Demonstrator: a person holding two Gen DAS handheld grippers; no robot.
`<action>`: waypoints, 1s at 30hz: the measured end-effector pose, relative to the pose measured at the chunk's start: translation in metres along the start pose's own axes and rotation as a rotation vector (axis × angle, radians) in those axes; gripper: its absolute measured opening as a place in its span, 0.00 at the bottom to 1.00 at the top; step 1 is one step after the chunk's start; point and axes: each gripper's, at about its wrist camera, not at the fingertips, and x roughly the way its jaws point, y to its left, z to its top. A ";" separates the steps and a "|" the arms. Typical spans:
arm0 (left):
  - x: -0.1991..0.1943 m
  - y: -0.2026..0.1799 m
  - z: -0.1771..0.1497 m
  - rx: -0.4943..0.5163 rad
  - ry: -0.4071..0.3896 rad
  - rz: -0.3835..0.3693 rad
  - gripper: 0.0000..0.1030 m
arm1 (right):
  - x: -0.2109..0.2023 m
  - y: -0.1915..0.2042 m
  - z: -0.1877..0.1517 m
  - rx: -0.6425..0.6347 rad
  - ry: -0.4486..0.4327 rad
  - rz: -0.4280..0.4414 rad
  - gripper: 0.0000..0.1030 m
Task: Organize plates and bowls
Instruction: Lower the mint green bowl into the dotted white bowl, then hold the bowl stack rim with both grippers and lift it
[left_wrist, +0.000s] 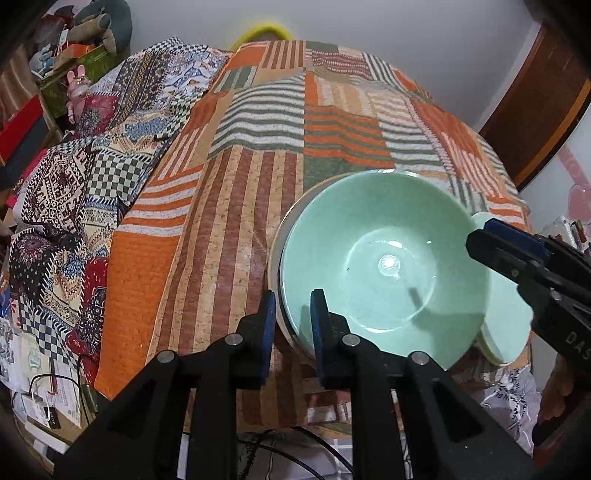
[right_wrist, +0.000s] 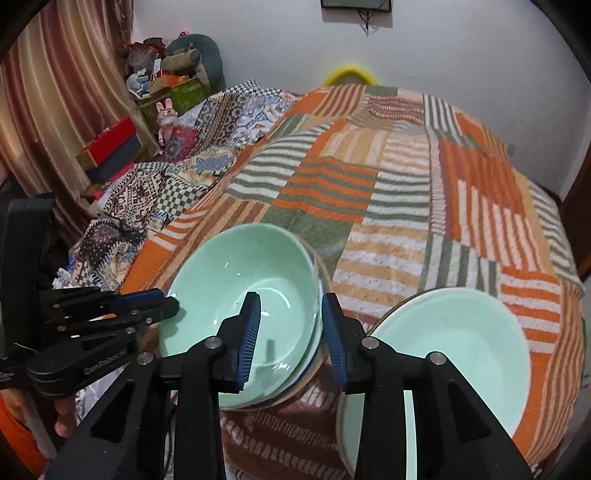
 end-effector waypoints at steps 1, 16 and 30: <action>-0.002 0.000 0.000 -0.001 -0.006 -0.003 0.19 | -0.001 -0.002 0.000 0.004 -0.004 0.004 0.32; 0.014 0.028 -0.008 -0.082 0.000 -0.067 0.40 | 0.017 -0.026 -0.019 0.113 0.068 0.057 0.42; 0.036 0.014 -0.005 -0.056 0.027 -0.133 0.27 | 0.033 -0.025 -0.020 0.136 0.090 0.115 0.31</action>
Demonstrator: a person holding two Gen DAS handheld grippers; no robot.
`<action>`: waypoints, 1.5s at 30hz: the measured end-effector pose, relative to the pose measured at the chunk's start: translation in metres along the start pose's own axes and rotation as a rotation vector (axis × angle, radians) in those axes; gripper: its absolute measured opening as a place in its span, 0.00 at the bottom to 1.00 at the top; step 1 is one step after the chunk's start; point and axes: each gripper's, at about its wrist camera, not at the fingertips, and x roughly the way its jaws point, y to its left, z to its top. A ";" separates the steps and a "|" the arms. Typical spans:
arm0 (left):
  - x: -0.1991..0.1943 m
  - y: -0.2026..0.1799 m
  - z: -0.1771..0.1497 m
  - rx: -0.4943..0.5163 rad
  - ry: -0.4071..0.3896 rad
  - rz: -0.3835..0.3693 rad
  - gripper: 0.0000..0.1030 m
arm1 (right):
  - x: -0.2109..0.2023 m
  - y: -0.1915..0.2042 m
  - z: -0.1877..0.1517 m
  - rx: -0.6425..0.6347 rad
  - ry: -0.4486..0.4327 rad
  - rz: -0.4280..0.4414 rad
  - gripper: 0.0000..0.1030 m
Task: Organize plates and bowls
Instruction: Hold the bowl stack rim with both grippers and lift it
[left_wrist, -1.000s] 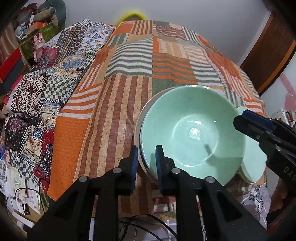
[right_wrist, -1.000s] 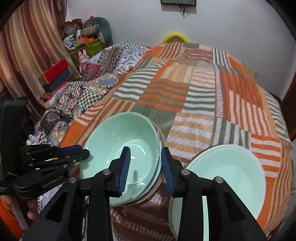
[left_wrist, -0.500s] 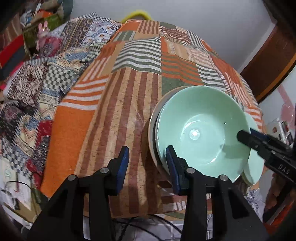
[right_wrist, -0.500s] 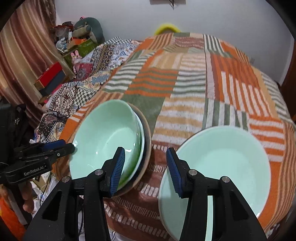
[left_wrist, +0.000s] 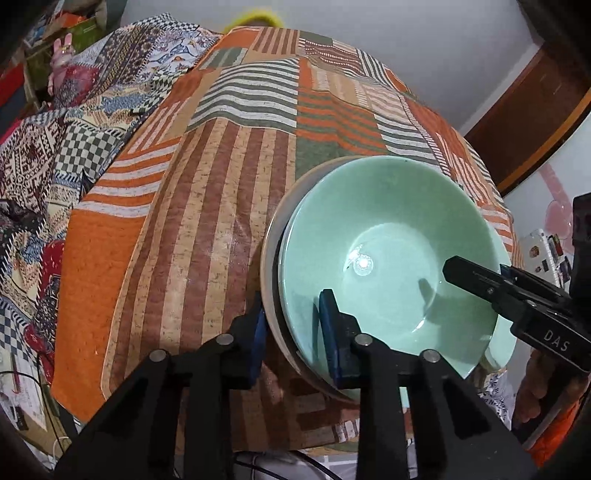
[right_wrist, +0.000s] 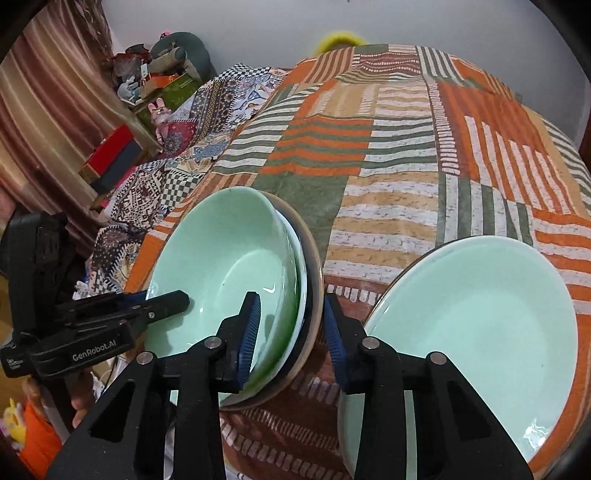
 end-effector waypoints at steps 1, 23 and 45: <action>0.000 0.000 0.000 0.001 -0.002 0.000 0.27 | 0.000 0.000 0.000 -0.001 0.000 -0.006 0.31; -0.032 -0.022 0.001 0.043 -0.066 0.050 0.27 | -0.016 0.003 0.003 0.004 -0.011 -0.059 0.31; -0.122 -0.092 0.001 0.146 -0.265 0.021 0.27 | -0.112 -0.001 0.000 0.031 -0.232 -0.035 0.31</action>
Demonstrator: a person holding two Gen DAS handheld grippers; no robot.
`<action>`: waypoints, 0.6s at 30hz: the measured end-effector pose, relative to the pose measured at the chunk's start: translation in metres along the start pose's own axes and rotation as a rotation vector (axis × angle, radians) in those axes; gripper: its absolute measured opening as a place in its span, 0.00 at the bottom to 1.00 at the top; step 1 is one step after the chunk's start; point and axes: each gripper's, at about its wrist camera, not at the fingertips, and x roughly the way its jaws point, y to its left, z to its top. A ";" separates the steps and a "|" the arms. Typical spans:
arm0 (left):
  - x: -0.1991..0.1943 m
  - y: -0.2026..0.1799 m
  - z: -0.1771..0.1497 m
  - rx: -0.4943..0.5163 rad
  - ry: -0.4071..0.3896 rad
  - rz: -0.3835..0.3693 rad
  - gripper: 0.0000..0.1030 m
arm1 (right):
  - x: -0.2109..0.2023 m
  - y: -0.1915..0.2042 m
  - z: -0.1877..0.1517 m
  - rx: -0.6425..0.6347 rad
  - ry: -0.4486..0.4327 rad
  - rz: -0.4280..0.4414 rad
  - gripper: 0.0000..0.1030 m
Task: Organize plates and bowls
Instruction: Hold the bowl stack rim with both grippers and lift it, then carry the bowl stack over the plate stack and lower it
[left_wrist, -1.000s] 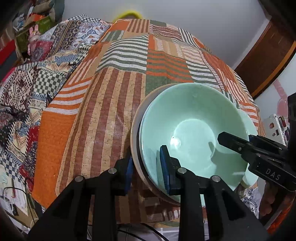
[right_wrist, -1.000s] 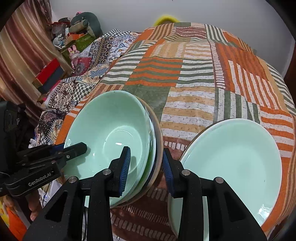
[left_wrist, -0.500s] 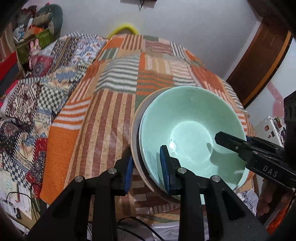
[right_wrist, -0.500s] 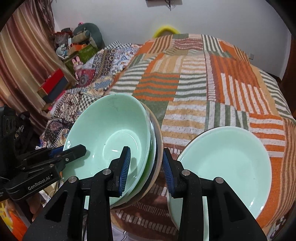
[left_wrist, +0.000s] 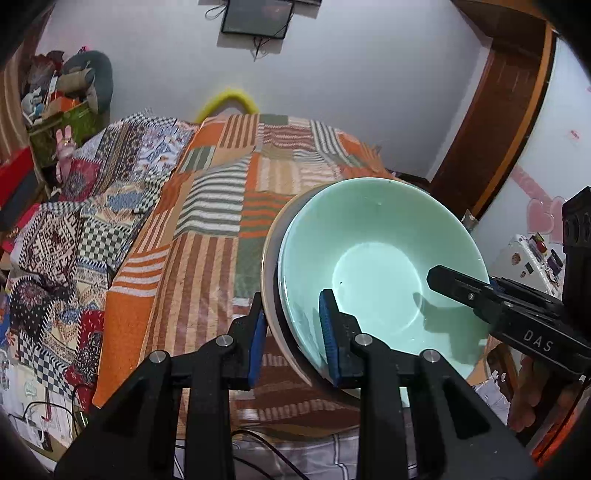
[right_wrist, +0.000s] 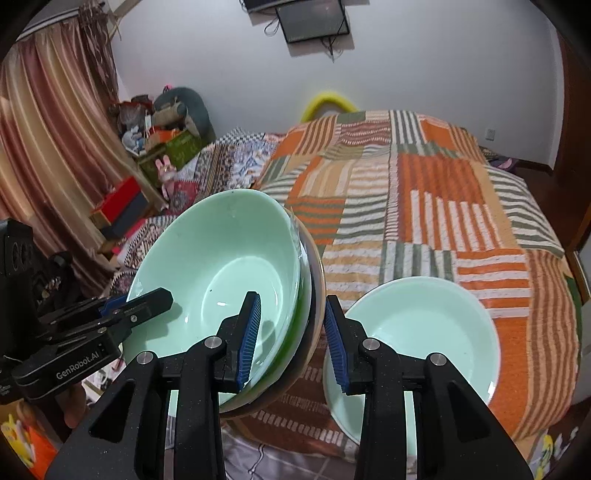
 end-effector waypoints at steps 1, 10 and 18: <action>-0.003 -0.004 0.001 0.005 -0.006 -0.004 0.27 | -0.005 -0.002 0.000 0.004 -0.011 -0.001 0.31; -0.012 -0.043 0.003 0.062 -0.027 -0.031 0.27 | -0.036 -0.023 -0.007 0.035 -0.062 -0.026 0.31; 0.006 -0.078 0.003 0.106 0.011 -0.063 0.27 | -0.051 -0.053 -0.014 0.078 -0.075 -0.066 0.31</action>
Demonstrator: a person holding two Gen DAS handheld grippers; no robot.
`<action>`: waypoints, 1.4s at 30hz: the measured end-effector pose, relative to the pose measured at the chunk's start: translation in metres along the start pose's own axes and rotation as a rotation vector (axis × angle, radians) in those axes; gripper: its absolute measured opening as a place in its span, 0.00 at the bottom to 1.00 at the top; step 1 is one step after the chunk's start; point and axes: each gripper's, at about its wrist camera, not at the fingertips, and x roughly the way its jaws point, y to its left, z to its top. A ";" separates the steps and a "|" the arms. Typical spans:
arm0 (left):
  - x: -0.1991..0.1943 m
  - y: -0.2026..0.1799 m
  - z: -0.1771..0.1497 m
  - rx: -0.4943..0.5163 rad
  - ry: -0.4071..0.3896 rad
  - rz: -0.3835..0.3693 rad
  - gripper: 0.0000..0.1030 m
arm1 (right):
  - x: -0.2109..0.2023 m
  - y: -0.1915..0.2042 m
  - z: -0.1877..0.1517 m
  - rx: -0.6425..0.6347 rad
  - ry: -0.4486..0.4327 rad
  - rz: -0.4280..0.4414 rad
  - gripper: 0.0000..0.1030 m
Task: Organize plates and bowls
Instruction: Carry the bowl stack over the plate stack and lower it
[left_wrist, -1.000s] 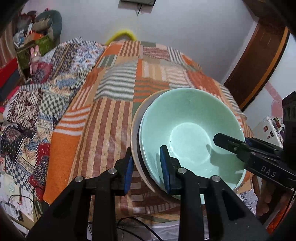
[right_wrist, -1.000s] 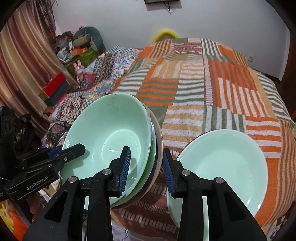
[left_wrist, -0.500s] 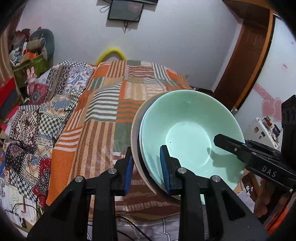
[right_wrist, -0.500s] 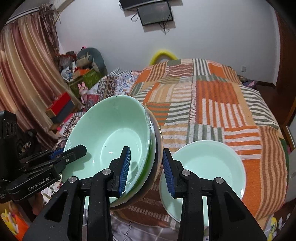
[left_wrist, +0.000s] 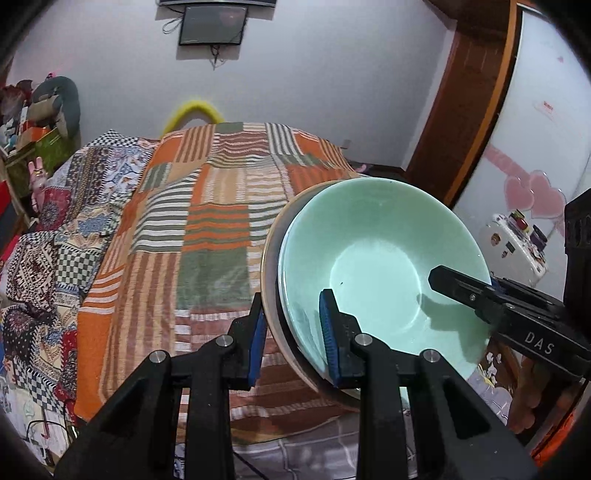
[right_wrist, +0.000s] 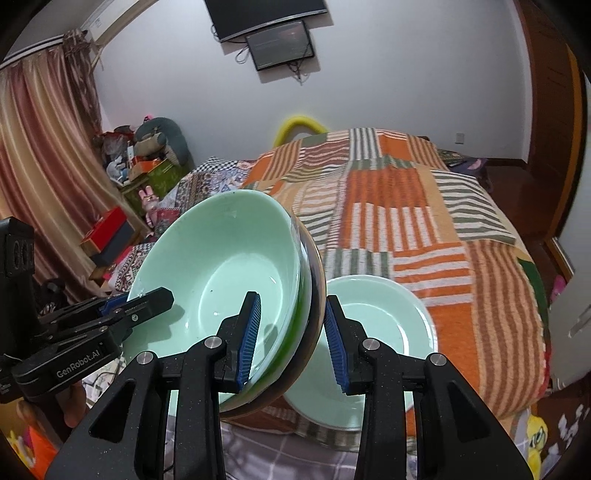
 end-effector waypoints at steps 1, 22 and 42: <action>0.003 -0.004 0.000 0.005 0.006 -0.003 0.27 | -0.001 -0.002 -0.002 0.004 0.000 -0.004 0.31; 0.082 -0.038 -0.006 0.036 0.168 -0.031 0.27 | 0.017 -0.064 -0.021 0.112 0.085 -0.053 0.31; 0.134 -0.032 -0.013 0.021 0.257 -0.011 0.27 | 0.055 -0.080 -0.030 0.150 0.175 -0.063 0.31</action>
